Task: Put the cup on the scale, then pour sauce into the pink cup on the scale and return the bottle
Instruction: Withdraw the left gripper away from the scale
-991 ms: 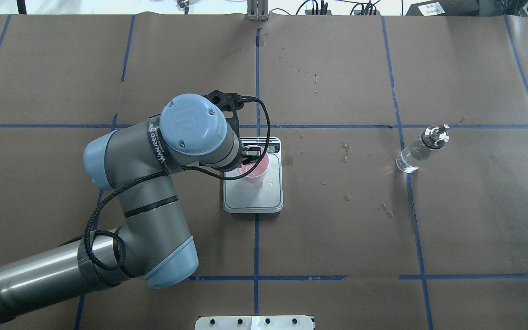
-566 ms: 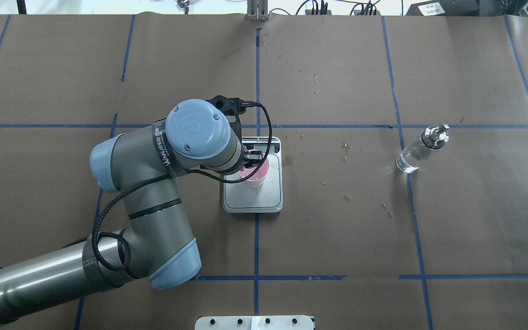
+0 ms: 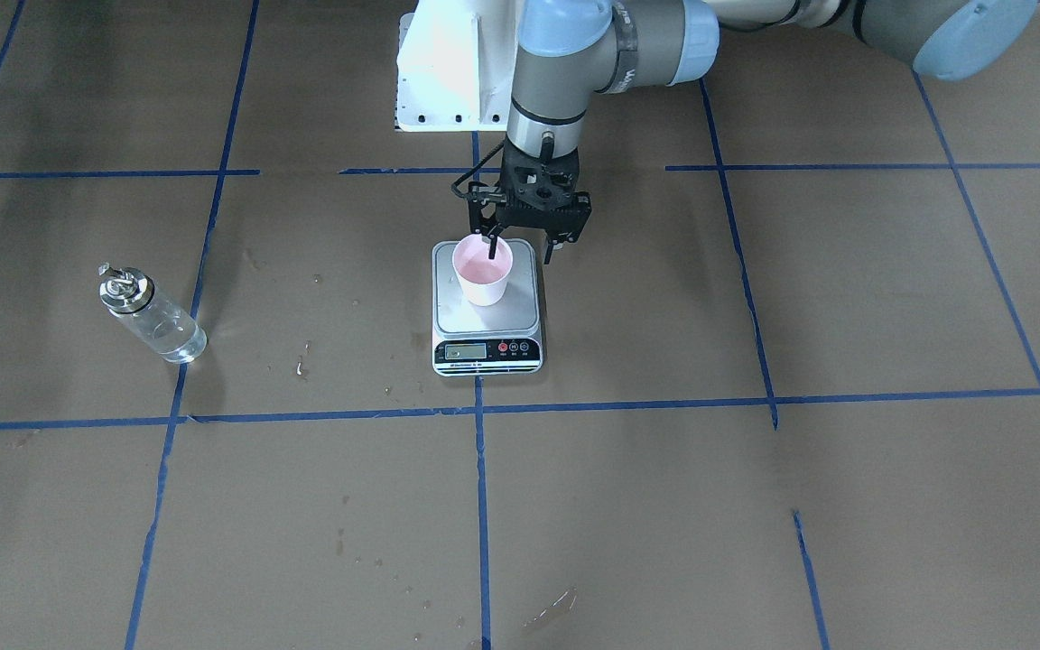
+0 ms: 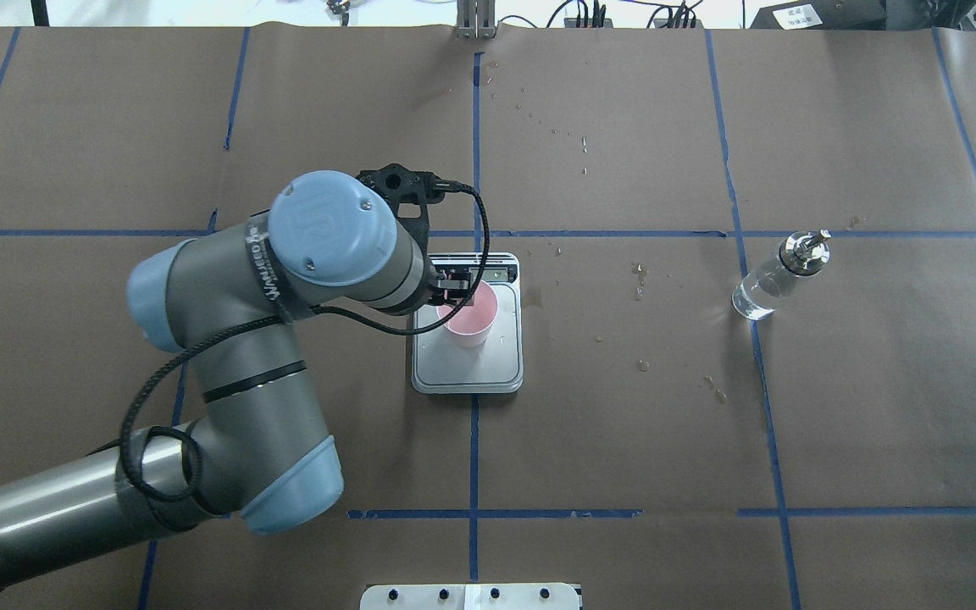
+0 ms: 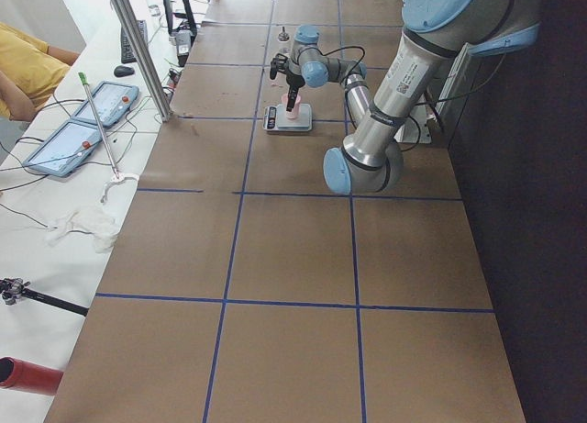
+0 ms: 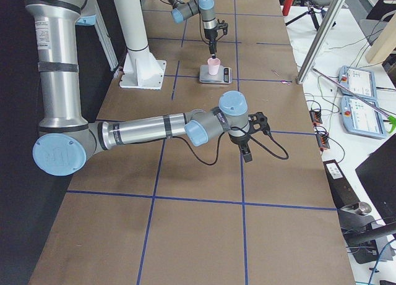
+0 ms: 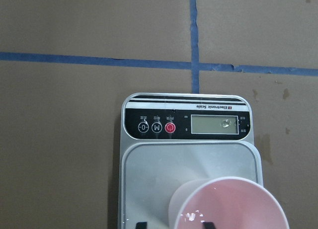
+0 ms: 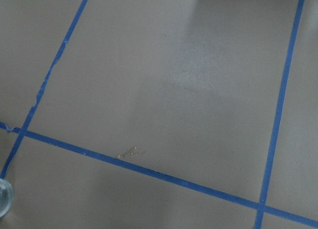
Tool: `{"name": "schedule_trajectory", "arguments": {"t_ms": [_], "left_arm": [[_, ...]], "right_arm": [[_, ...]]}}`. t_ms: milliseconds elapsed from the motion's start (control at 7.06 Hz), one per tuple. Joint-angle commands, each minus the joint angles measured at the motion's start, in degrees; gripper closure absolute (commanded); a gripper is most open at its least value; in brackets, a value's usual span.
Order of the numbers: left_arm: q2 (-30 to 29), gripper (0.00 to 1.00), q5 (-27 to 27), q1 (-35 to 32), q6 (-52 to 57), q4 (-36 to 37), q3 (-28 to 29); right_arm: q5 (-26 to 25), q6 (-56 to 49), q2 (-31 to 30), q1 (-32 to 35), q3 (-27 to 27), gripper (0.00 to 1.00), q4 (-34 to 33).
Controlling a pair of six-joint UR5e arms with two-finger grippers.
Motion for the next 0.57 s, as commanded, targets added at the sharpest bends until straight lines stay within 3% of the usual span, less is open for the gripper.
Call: {"name": "schedule_trajectory", "arguments": {"t_ms": [0, 142, 283, 425], "left_arm": [[13.19, 0.0, -0.69, -8.71, 20.89, 3.05, -14.73], [21.01, 0.0, -5.83, -16.17, 31.97, 2.71, -18.02], [26.4, 0.0, -11.62, -27.99, 49.31, 2.45, -18.05], [30.72, 0.0, -19.69, -39.68, 58.79, 2.53, -15.7]], "right_arm": [[1.69, 8.61, -0.9, -0.09, 5.54, 0.0, -0.32], [2.67, 13.35, -1.43, -0.96, 8.97, 0.0, -0.59], [2.15, 20.28, -1.7, -4.27, 13.1, 0.0, -0.85], [1.54, 26.17, -2.57, -7.61, 17.05, 0.0, -0.85]]}}
